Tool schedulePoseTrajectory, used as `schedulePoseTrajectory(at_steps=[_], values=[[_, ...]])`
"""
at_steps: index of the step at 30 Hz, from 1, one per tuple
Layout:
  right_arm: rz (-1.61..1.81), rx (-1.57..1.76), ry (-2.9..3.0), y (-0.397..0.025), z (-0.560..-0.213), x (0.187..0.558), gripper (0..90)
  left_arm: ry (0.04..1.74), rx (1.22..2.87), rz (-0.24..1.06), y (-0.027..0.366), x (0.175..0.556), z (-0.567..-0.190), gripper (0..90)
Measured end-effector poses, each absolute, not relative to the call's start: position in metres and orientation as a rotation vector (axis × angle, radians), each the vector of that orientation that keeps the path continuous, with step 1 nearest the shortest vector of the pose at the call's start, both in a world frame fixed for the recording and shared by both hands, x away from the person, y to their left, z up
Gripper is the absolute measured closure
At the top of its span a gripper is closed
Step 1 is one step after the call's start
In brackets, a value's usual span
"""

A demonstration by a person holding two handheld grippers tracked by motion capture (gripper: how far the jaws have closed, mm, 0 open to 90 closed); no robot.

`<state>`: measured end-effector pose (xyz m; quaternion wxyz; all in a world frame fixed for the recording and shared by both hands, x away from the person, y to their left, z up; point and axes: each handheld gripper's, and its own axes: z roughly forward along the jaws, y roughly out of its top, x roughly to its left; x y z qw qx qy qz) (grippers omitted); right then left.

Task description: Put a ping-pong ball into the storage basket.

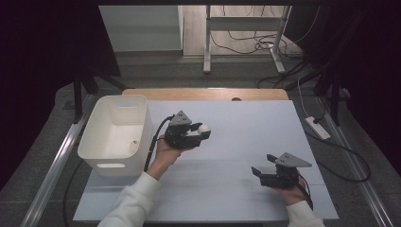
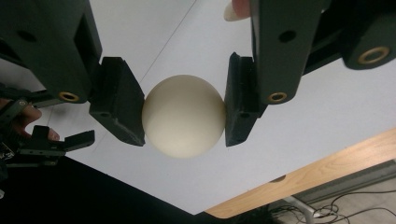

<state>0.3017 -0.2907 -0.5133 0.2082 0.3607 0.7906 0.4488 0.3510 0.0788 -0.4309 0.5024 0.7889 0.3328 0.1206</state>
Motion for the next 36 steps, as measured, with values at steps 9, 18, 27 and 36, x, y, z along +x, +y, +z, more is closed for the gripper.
schedulePoseTrajectory(at_steps=[9, 18, 27, 36], values=[[1.253, 1.004, 2.197, -0.291, -0.513, 0.302, 18.5, 0.816, 1.88, 0.322, 0.09, 0.351, -0.424, 50.7], [1.253, 1.006, 2.183, -0.292, -0.512, 0.301, 18.5, 0.824, 1.861, 0.35, 0.099, 0.35, -0.416, 50.7], [1.256, 1.009, 2.177, -0.292, -0.512, 0.301, 18.5, 0.833, 1.847, 0.375, 0.108, 0.348, -0.409, 50.7], [1.258, 1.013, 2.172, -0.292, -0.512, 0.301, 18.5, 0.842, 1.839, 0.391, 0.113, 0.347, -0.406, 50.7]])
